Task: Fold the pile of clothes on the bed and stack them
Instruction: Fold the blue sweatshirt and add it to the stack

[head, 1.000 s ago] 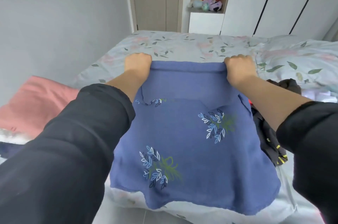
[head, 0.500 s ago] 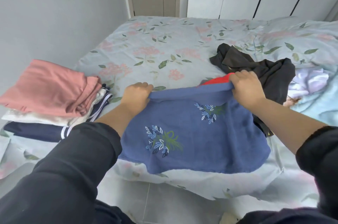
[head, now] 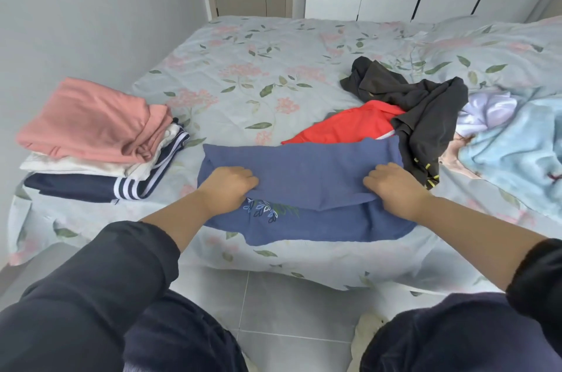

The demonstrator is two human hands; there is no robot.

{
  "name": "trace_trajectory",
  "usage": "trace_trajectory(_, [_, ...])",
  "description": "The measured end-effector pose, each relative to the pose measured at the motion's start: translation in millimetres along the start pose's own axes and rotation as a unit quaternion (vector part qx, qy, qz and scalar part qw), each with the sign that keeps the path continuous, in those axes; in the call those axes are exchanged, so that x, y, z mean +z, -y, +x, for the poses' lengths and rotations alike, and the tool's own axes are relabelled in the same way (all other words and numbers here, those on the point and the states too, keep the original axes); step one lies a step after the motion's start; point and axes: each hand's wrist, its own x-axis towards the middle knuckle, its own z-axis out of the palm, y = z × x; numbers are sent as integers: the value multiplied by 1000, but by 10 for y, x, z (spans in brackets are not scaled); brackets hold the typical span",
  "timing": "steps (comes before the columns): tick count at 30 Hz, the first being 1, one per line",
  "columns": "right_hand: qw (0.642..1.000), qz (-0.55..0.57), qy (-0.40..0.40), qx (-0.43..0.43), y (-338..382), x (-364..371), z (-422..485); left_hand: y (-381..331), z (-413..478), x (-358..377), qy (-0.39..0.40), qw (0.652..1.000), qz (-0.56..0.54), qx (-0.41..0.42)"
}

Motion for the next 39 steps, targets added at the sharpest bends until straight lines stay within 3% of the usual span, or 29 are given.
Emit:
trace_trajectory(3, [998,28,-56,5,35,-88,-67,-32,-47,-41,-47,998,19,26])
trace_trajectory(6, [999,40,-4,8,35,-7,-161,-71,-134,7,-26,997,30,63])
trace_trajectory(8, [996,42,70,19,39,106,-240,-118,-153,57,62,996,26,65])
trace_trajectory(10, [990,40,133,1,87,171,-291,-185,-135,100,214,975,49,37])
trace_trajectory(12, [981,70,180,-10,139,182,-305,-244,-115,122,277,959,25,43])
trace_trajectory(14, [963,146,222,29,130,151,-275,-270,-92,149,260,965,7,42])
trace_trajectory(17, [885,328,284,167,55,2,-151,-290,2,167,169,981,-90,-26])
trace_trajectory(18, [883,344,261,187,56,-41,-89,-296,93,168,103,986,-118,-62])
trace_trajectory(20, [924,300,139,191,101,-57,67,-306,352,214,-19,978,-144,-149])
trace_trajectory(21, [941,268,77,192,147,-40,148,-315,486,261,-33,970,-145,-193])
trace_trajectory(23, [956,225,-2,188,205,73,299,-377,672,413,35,950,-154,-270])
trace_trajectory(25, [962,190,-21,197,137,205,417,-478,709,637,123,932,-144,-309])
trace_trajectory(27, [953,176,-36,244,-67,289,492,-519,667,824,138,931,-119,-315])
trace_trajectory(29, [920,200,-41,335,-376,345,537,-492,660,900,122,935,-111,-315])
trace_trajectory(31, [881,254,6,400,-686,367,557,-479,666,923,110,936,-109,-315])
trace_trajectory(34, [830,360,101,413,-972,312,533,-502,651,945,90,938,-106,-316])
trace_trajectory(37, [821,375,178,392,-1119,258,518,-487,646,969,77,939,-112,-316])
trace_trajectory(39, [810,392,154,409,-1193,215,499,-477,654,979,77,939,-109,-317])
